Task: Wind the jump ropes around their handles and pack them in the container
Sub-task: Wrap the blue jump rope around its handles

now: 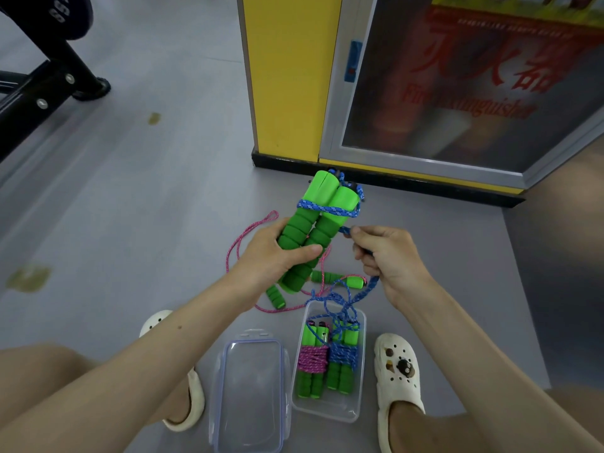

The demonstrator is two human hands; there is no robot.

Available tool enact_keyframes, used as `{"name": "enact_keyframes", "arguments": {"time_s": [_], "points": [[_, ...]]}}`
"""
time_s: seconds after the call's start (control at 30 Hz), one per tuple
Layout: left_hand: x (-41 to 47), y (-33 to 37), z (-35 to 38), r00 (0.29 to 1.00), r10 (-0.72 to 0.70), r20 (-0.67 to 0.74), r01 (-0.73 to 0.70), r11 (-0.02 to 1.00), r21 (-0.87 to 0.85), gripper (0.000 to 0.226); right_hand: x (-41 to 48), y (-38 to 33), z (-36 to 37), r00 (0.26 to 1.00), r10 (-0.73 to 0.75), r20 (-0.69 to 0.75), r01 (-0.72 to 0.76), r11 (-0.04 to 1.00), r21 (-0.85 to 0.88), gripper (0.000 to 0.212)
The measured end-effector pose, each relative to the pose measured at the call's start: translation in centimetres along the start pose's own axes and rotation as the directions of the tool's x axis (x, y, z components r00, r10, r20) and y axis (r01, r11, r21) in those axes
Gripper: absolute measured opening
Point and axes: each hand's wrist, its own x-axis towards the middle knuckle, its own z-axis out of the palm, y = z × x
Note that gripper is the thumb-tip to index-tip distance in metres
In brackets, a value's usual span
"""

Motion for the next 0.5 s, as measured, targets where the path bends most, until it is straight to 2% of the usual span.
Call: {"name": "enact_keyframes", "arguments": {"time_s": [0.13, 0.23, 0.37, 0.5], "points": [[0.3, -0.7, -0.2, 0.988, 0.117, -0.099, -0.092, 0.970, 0.226, 0.022, -0.6, 0.1, 0.2, 0.998, -0.018, 0.057, 0.025, 0.993, -0.115, 0.016], [0.3, -0.9, -0.3, 0.965, 0.212, -0.153, -0.123, 0.885, 0.449, 0.025, -0.7, 0.3, 0.6, 0.997, -0.012, 0.072, 0.022, 0.990, -0.138, 0.016], [0.2, -0.8, -0.4, 0.951, 0.240, -0.192, -0.103, 0.837, 0.537, 0.029, -0.5, 0.3, 0.7, 0.996, 0.012, 0.087, 0.006, 0.981, -0.196, 0.017], [-0.1, -0.7, -0.2, 0.933, 0.292, -0.213, -0.077, 0.736, 0.672, 0.035, -0.7, 0.1, 1.2, 0.985, 0.111, 0.133, -0.103, 0.993, -0.061, 0.020]]}}
